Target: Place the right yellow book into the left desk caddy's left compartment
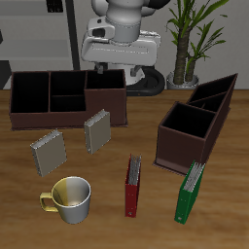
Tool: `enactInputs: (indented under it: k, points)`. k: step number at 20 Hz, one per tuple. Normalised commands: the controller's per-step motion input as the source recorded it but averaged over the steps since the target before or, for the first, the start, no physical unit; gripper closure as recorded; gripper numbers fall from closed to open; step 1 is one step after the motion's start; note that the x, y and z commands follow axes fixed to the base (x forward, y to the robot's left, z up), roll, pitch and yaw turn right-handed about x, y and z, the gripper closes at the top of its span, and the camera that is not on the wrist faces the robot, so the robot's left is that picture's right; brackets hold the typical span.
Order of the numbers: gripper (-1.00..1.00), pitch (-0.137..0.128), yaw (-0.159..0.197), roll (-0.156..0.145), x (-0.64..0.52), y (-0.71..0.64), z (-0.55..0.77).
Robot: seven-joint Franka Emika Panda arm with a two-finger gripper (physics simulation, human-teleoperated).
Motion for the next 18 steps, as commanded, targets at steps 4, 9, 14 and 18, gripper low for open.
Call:
enactInputs:
  k: [4, 9, 14, 18]
  points:
    - [-1.00, -0.013, 0.025, 0.051, -0.03, -0.29, 0.03]
    - [-1.00, -0.014, -0.015, -0.022, 0.00, -0.66, 0.04]
    - [-1.00, -0.027, -0.066, -0.063, 0.03, -0.72, 0.06]
    - [-1.00, -0.030, -0.075, -0.050, 0.08, -0.45, 0.08]
